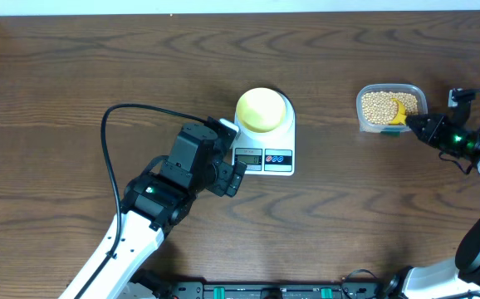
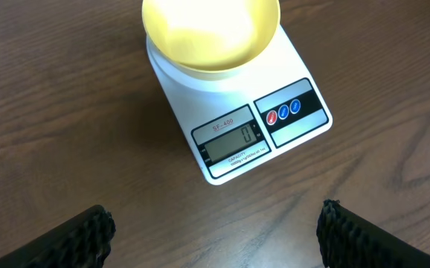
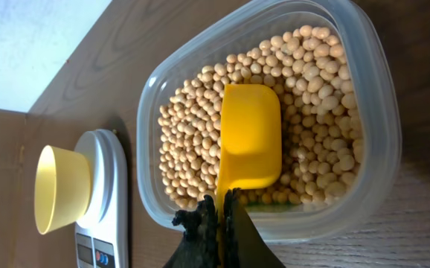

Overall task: Scoop item into bowl and weigh 50g on scale
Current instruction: 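Drag the scoop through the soybeans and lift it out, right gripper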

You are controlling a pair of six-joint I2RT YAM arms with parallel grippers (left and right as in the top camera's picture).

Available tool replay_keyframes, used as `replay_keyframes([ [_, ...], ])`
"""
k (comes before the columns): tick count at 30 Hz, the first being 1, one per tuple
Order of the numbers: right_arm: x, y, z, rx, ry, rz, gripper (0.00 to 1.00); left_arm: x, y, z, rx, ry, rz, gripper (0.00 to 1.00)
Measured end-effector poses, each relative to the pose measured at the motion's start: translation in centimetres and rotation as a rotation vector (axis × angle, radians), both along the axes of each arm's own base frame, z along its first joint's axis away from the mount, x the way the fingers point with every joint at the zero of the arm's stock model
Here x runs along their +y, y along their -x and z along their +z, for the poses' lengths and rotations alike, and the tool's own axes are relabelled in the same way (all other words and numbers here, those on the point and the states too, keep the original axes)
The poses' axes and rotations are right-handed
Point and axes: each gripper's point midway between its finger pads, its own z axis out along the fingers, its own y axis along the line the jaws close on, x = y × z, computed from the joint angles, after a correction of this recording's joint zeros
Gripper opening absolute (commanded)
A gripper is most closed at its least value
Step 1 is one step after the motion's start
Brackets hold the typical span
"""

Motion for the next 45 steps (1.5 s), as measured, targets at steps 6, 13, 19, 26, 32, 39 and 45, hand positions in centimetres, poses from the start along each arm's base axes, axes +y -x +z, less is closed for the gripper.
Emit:
replay_keyframes([
  [6,0.0,-0.2,0.1,-0.011,-0.007,-0.002,0.01,0.0,0.0,0.0,0.0,0.0,0.0,0.89],
  [13,0.0,-0.4,0.4,-0.027,-0.011,-0.003,0.01,0.0,0.0,0.0,0.0,0.0,0.0,0.89],
  [19,-0.3,-0.2,1.4,-0.067,-0.077,0.004,0.01,0.0,0.0,0.0,0.0,0.0,0.0,0.89],
  [26,-1.5,0.3,2.3,-0.09,-0.147,-0.018,0.01,0.0,0.0,0.0,0.0,0.0,0.0,0.89],
  [32,-2.0,0.7,3.1,-0.114,-0.197,-0.019,0.01,0.0,0.0,0.0,0.0,0.0,0.0,0.89],
  [39,-2.0,1.0,3.8,-0.141,-0.242,-0.005,0.01,0.0,0.0,0.0,0.0,0.0,0.0,0.89],
  [45,-1.7,1.1,4.2,-0.153,-0.267,0.01,0.01,0.0,0.0,0.0,0.0,0.0,0.0,0.89],
])
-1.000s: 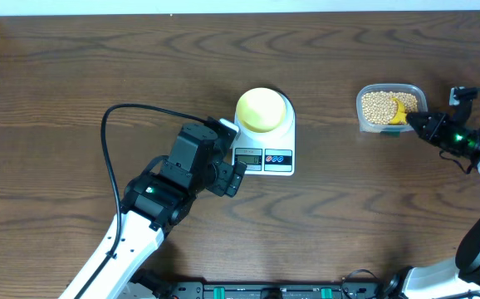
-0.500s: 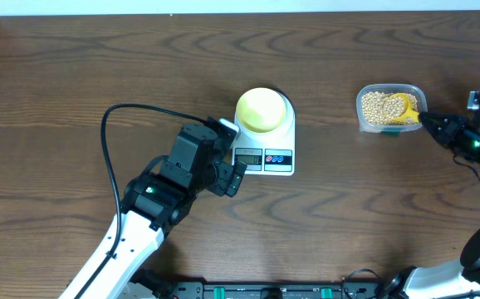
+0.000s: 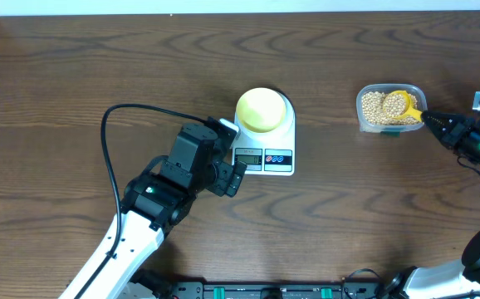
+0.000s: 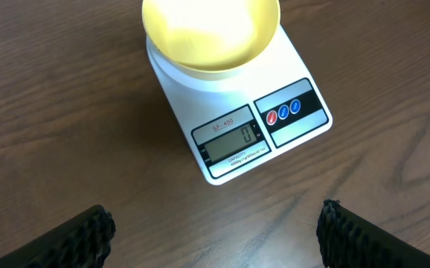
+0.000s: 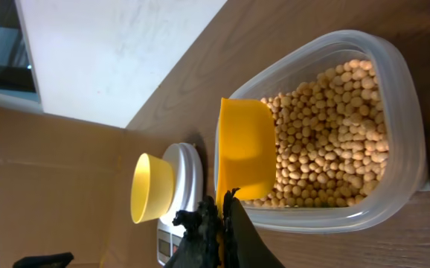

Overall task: Scoop item into bowl and weigh 50g on scale
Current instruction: 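Drag the scoop through the soybeans and lift it out, right gripper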

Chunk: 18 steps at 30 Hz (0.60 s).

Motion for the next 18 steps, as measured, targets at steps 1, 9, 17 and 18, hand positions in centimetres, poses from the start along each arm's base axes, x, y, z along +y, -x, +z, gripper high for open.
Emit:
replay_keyframes([
  [1,0.0,0.0,0.1,-0.002,-0.003,0.002,0.01,0.0,0.0,0.0,0.0,0.0,0.0,0.89],
  [9,0.5,0.2,0.7,-0.009,-0.057,0.02,0.01,0.0,0.0,0.0,0.0,0.0,0.0,0.89],
  [17,1.0,0.4,1.4,0.003,-0.126,0.031,0.01,0.0,0.0,0.0,0.0,0.0,0.0,0.89],
  [18,1.0,0.4,1.5,0.005,-0.136,0.032,0.01,0.0,0.0,0.0,0.0,0.0,0.0,0.89],
])
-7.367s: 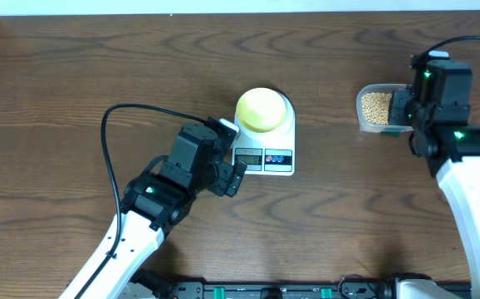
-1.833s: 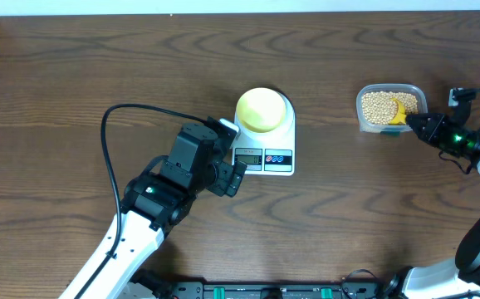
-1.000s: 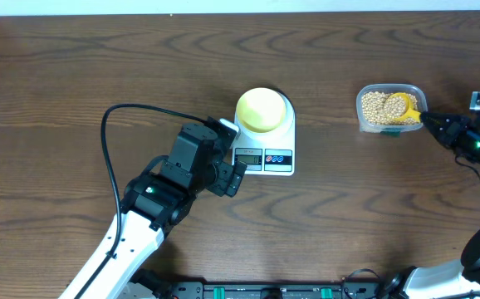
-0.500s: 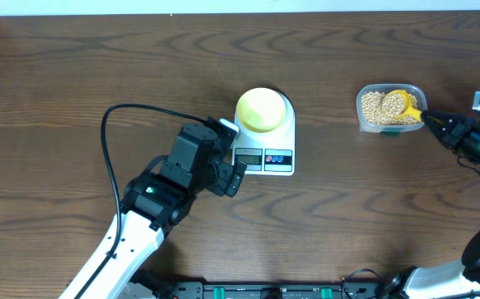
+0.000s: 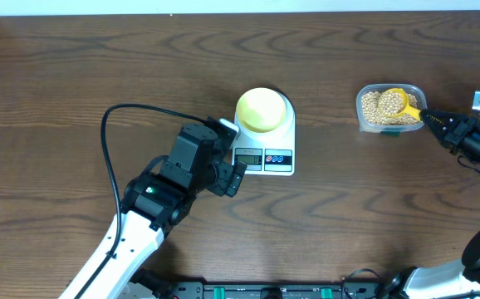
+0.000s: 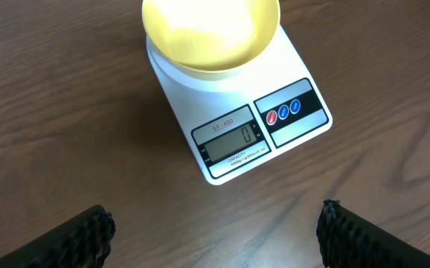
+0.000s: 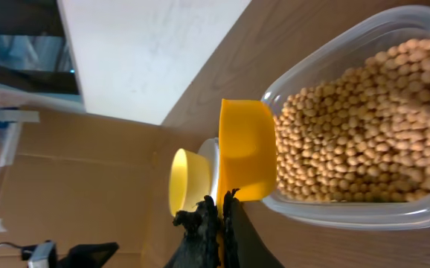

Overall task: Scoop item into bowl and weigh 50g on scale
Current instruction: 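Drag the scoop through the soybeans and lift it out, right gripper, then carry the filled scoop left over the yellow bowl with the right gripper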

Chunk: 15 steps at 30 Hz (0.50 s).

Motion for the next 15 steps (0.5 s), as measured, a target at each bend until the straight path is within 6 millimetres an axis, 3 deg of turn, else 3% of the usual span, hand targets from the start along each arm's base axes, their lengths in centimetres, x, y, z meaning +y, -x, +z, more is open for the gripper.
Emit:
replay_keyframes([
  [10,0.4,0.1,0.4,0.04,-0.069,0.001,0.01,0.0,0.0,0.0,0.0,0.0,0.0,0.89],
  [15,2.1,-0.2,0.5,0.054,-0.091,0.043,0.01,0.0,0.0,0.0,0.0,0.0,0.0,0.89],
])
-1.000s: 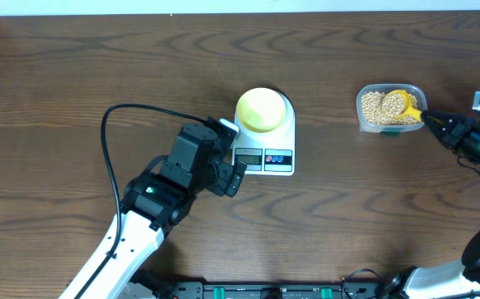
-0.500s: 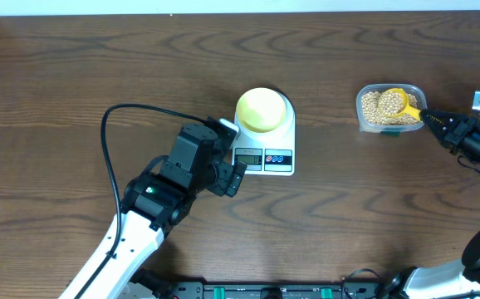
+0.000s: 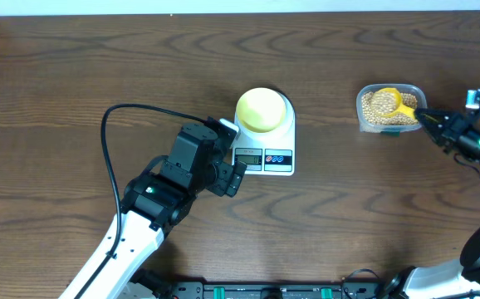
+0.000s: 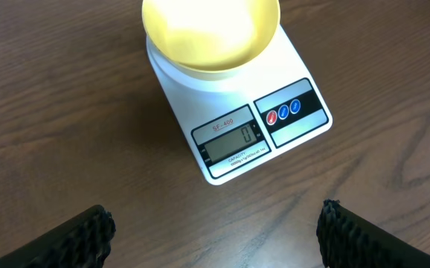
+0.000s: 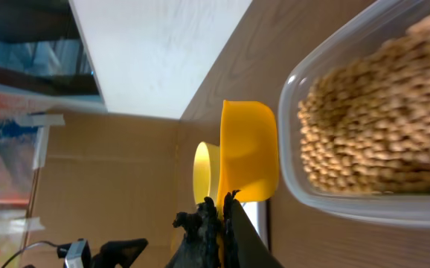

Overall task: Scoop item into bowl and weigh 50g on scale
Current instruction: 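Carry the filled scoop left over the yellow bowl with the right gripper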

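A yellow bowl (image 3: 262, 110) stands on the white scale (image 3: 264, 158), whose display (image 4: 230, 139) reads 0. The bowl (image 4: 210, 33) looks empty in the left wrist view. At the right a clear tub of soybeans (image 3: 389, 108) holds the head of a yellow scoop (image 3: 386, 100). My right gripper (image 3: 425, 118) is shut on the scoop's handle, and the scoop (image 5: 249, 151) is tipped up at the tub's edge (image 5: 326, 141). My left gripper (image 4: 215, 234) hangs open just in front of the scale, holding nothing.
The brown wooden table (image 3: 74, 75) runs to a cardboard wall at the far left. A black cable (image 3: 111, 158) loops from the left arm over the table. The right arm reaches in from the right edge.
My right gripper has tilted further with the scoop, whose head now sits a little more to the left over the beans. The left arm, bowl and scale are unchanged.
First my right gripper held the scoop flat, low in the beans at the tub's near right corner. Then it had drawn back to the right with the scoop lifted over the beans, tilting more at each moment. The scale has read 0 throughout.
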You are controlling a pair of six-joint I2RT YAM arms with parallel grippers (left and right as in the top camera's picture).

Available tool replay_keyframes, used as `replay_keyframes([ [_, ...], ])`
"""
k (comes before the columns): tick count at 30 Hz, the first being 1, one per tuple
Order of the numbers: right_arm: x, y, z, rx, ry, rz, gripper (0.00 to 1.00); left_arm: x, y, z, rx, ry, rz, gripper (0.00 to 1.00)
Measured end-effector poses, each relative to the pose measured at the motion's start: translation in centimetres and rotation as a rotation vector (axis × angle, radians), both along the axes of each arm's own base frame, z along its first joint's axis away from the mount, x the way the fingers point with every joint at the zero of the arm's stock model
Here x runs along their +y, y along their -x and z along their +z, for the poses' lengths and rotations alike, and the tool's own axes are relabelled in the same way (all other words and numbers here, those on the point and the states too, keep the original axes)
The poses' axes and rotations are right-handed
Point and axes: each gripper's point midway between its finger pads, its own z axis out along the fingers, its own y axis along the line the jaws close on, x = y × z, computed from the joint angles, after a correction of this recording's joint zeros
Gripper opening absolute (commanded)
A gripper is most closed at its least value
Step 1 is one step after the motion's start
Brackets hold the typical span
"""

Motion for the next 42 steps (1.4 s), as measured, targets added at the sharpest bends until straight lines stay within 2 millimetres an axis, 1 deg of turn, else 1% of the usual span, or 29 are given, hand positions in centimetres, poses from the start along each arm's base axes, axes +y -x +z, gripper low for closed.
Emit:
replay_keyframes([
  [9,4.8,-0.4,0.1,0.031,-0.028,0.118,0.01,0.0,0.0,0.0,0.0,0.0,0.0,0.89],
  [10,5.7,-0.5,0.1,0.032,-0.029,0.14,0.01,0.0,0.0,0.0,0.0,0.0,0.0,0.89],
  [16,8.8,-1.1,0.8,0.011,-0.029,0.217,0.01,0.0,0.0,0.0,0.0,0.0,0.0,0.89],
  [20,10.2,-1.6,1.3,0.0,-0.035,0.244,0.01,0.0,0.0,0.0,0.0,0.0,0.0,0.89],
  [25,12.6,-2.0,1.7,0.016,-0.042,0.28,0.01,0.0,0.0,0.0,0.0,0.0,0.0,0.89],
  [35,18.0,-1.8,2.1,0.037,-0.042,0.37,0.01,0.0,0.0,0.0,0.0,0.0,0.0,0.89],
  [39,20.0,-1.7,2.2,0.028,-0.031,0.396,0.01,0.0,0.0,0.0,0.0,0.0,0.0,0.89],
  [42,20.9,-1.7,2.3,0.032,-0.026,0.4,0.01,0.0,0.0,0.0,0.0,0.0,0.0,0.89],
])
